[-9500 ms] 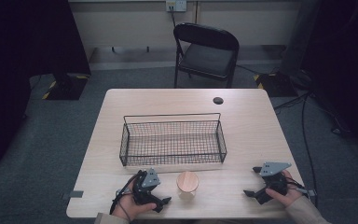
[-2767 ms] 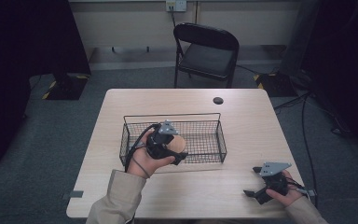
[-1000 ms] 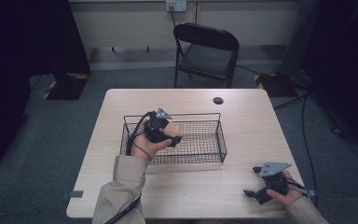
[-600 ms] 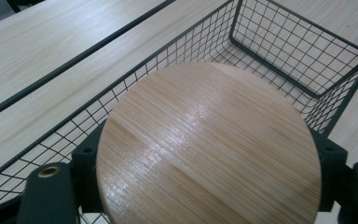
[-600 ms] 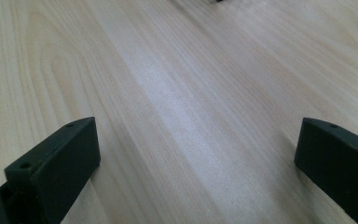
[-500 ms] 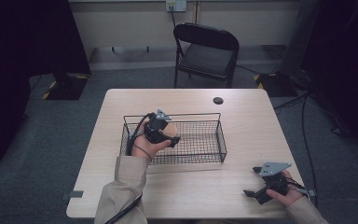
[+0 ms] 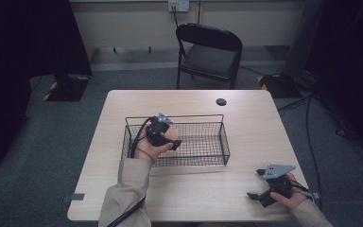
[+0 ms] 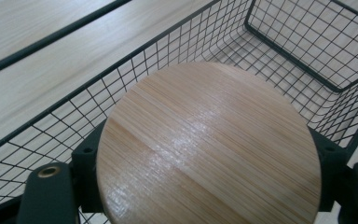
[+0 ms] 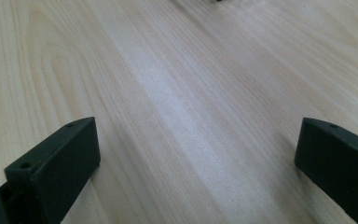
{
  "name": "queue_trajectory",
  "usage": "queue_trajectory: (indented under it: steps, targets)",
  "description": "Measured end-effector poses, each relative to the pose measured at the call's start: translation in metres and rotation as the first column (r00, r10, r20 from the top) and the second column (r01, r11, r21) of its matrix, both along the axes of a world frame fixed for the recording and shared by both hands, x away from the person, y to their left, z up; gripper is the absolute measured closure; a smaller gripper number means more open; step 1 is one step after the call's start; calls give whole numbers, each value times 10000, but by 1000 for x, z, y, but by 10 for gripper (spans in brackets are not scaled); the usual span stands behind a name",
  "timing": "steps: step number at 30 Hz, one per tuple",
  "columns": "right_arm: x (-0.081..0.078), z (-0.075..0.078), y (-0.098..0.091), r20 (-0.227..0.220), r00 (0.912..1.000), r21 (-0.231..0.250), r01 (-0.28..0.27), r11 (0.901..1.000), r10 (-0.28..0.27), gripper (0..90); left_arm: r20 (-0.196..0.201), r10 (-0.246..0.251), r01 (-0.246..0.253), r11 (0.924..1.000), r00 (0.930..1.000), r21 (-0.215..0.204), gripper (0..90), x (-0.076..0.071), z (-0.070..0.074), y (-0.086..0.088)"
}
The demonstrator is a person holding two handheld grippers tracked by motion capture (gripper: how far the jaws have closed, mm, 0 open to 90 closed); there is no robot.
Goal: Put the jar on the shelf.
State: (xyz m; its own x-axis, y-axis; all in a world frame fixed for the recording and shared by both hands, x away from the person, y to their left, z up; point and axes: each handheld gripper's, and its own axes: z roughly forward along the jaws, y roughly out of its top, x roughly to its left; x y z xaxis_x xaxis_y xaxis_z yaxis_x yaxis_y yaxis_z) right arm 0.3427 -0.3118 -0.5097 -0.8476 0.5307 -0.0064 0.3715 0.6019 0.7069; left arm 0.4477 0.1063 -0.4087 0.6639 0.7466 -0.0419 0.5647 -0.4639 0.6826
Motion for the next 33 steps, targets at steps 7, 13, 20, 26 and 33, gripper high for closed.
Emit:
queue_trajectory:
  steps: [7, 13, 20, 26, 33]
  targets:
    - [0, 0, 0, 0, 10000, 4, 0, 10000, 0, 0, -185, 164, -162, 9998, 9997, 94, 231, 2, -8, 1]
    - [-1, 0, 0, -1, 10000, 5, -2, 10000, 2, 0, -439, 295, -291, 9995, 9986, 115, 231, 4, -14, 0]
    - [-1, 0, 0, -1, 10000, 3, -9, 10000, 9, 0, -802, 474, -462, 9988, 9957, 171, 231, 6, -21, 2]
    - [-1, 0, 0, -1, 10000, 3, -9, 10000, 9, 0, -950, 653, -629, 9976, 9933, 280, 232, 7, -24, 3]
    - [-1, 0, 0, -1, 10000, 2, -7, 10000, 7, 0, -1150, 771, -703, 9956, 9904, 621, 231, 7, -29, 5]
